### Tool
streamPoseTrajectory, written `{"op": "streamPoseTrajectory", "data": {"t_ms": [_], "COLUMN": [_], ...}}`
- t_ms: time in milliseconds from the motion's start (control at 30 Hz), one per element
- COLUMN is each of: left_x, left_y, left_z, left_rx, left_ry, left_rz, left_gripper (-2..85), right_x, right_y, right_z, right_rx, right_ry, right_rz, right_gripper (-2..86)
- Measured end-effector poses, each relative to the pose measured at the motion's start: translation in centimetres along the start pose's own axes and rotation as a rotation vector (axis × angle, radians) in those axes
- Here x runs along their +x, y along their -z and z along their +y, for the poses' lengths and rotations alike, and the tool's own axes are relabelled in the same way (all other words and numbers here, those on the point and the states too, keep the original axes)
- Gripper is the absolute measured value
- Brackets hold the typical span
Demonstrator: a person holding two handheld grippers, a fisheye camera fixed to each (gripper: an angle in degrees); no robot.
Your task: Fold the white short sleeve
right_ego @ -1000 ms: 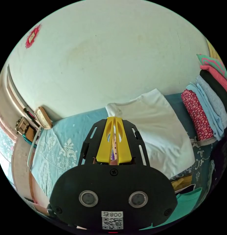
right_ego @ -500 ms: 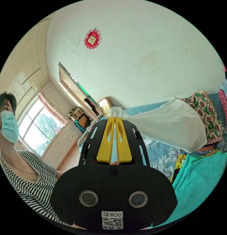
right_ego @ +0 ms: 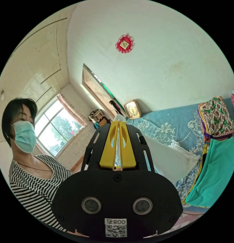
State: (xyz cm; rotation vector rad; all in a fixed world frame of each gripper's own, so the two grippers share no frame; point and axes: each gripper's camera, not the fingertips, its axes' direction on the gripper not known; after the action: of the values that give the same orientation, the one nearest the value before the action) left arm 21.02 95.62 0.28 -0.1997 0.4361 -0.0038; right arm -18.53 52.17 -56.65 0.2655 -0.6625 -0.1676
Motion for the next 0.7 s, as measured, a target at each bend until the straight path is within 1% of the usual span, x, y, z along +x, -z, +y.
{"op": "streamPoseTrajectory", "data": {"t_ms": [100,200,267,300,367,400,467,567,700], "left_x": [0.5,0.3,-0.3,-0.5,-1.7,-1.8,-1.5,-0.2,1.3], "left_y": [2.0,2.8,2.9,2.9,2.3,2.1,1.5,1.0,1.8], "left_z": [0.3,0.2,-0.2,-0.2,-0.2,0.0,0.3,0.5,0.0], "left_rx": [-0.005,-0.002,0.014,0.018,0.006,0.009,-0.028,-0.091,-0.069], "left_ry": [0.037,0.115,0.203,0.233,0.392,0.426,0.514,0.567,0.613], "left_rz": [0.041,0.152,0.25,0.269,0.352,0.373,0.435,0.457,0.486], "left_gripper": [6.5,8.1,9.0,9.2,10.1,10.3,11.0,11.8,11.5], "right_x": [-2.4,-4.7,-6.3,-6.6,-7.7,-8.0,-8.9,-10.1,-10.8], "right_y": [1.9,3.8,5.2,5.5,6.7,6.9,7.9,9.0,10.3], "right_z": [2.5,4.4,5.8,6.2,7.6,7.9,9.1,10.5,11.9], "right_rx": [0.017,0.035,0.047,0.049,0.057,0.057,0.055,0.051,0.07], "right_ry": [-0.012,-0.004,-0.003,-0.002,-0.007,-0.008,-0.017,-0.011,-0.022], "right_rz": [-0.05,-0.046,-0.054,-0.06,-0.07,-0.066,-0.042,-0.023,-0.036], "right_gripper": [0.2,0.2,0.2,0.2,0.2,0.2,0.2,0.2,0.2]}}
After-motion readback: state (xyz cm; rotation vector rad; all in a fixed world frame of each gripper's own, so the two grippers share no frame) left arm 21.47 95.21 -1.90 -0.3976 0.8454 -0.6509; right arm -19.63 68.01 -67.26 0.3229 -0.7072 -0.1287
